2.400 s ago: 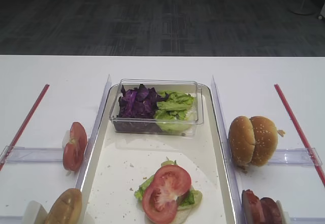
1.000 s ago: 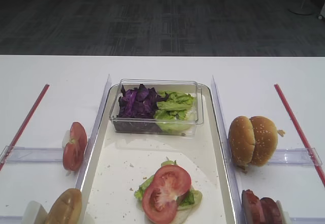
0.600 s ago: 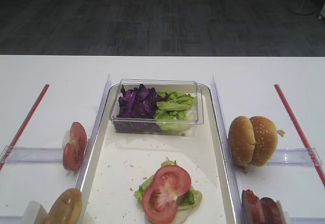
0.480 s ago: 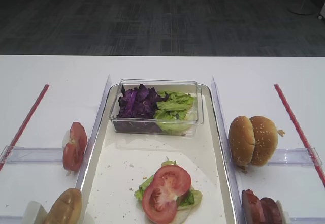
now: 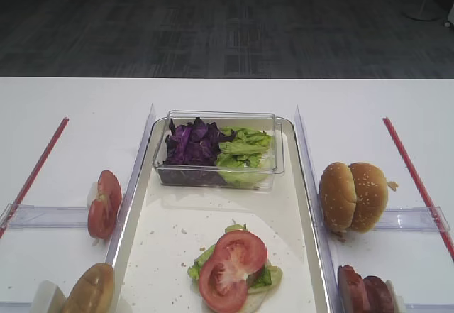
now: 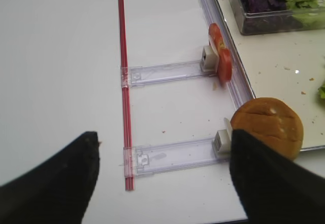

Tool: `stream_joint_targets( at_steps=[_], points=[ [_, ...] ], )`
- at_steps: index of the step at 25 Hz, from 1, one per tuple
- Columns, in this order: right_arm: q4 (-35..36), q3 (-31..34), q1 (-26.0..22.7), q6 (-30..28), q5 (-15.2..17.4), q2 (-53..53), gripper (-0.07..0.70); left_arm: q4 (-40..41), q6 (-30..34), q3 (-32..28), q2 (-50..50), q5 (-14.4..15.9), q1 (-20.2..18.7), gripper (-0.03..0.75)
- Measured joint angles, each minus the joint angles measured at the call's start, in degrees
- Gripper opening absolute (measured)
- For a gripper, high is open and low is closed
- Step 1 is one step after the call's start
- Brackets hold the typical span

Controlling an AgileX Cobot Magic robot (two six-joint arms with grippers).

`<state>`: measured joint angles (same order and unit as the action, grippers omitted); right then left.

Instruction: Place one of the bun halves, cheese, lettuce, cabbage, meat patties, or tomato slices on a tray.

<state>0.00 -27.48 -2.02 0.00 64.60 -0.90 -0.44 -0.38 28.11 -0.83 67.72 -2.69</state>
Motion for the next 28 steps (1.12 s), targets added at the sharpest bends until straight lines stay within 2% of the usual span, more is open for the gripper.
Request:
stream_joint_targets(
  at_steps=[28],
  points=[
    [0.0, 0.0, 0.0, 0.0, 0.0, 0.0, 0.445, 0.0, 0.0, 0.0, 0.0, 0.0, 0.0, 0.48]
  ],
)
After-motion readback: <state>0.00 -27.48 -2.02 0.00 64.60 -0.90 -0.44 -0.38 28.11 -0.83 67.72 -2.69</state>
